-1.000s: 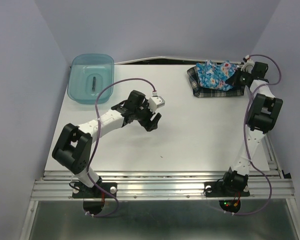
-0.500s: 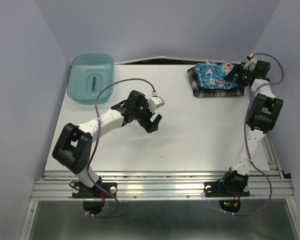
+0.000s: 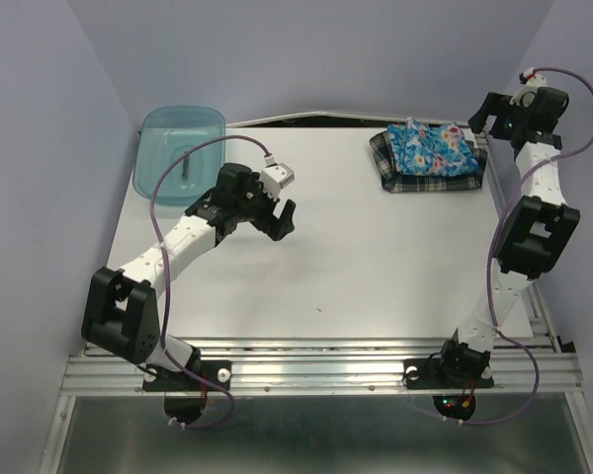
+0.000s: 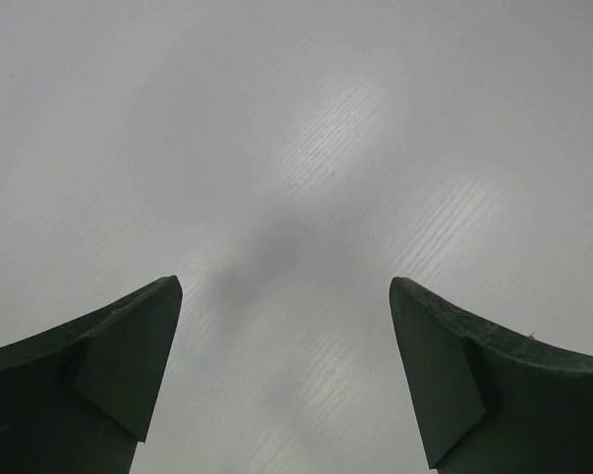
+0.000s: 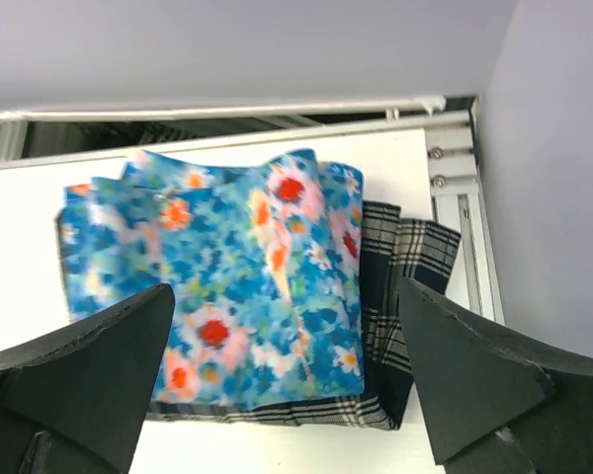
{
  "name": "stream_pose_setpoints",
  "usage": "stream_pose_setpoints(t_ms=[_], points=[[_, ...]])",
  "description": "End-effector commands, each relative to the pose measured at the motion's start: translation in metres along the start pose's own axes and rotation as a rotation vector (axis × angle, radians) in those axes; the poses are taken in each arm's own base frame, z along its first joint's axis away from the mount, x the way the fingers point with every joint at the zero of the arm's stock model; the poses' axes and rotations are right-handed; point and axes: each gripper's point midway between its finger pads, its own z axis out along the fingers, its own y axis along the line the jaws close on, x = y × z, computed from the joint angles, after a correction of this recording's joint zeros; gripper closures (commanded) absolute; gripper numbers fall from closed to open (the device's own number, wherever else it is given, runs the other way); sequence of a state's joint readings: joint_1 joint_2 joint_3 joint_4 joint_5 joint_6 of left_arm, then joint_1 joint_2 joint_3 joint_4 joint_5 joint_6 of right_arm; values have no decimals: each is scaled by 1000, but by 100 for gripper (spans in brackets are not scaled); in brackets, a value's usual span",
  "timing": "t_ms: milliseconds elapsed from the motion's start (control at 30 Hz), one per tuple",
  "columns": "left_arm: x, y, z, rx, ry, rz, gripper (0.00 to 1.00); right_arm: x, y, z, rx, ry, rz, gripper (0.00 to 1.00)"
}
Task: Fold and stack the skirts
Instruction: Neatly place the folded skirt to the corner
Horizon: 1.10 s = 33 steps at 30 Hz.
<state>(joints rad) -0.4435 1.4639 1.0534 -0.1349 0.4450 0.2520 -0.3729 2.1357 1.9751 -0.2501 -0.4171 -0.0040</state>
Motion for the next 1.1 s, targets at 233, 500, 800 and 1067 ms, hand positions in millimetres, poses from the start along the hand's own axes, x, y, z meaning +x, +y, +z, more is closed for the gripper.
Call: stream_pose_setpoints(t_ms=[233, 500, 800, 1067], points=[[-52, 6, -31, -37, -196, -3, 1, -9, 74, 6, -96, -35, 9, 22], [-49, 13, -27, -43, -176, -13, 1, 40, 77, 52, -34, 20, 52, 13], [-34, 18, -16, -22, -130, -30, 1, 93, 66, 85, -24, 111, 28, 0], [-31, 18, -14, -10, -118, -37, 1, 90, 73, 77, -60, 95, 12, 0]])
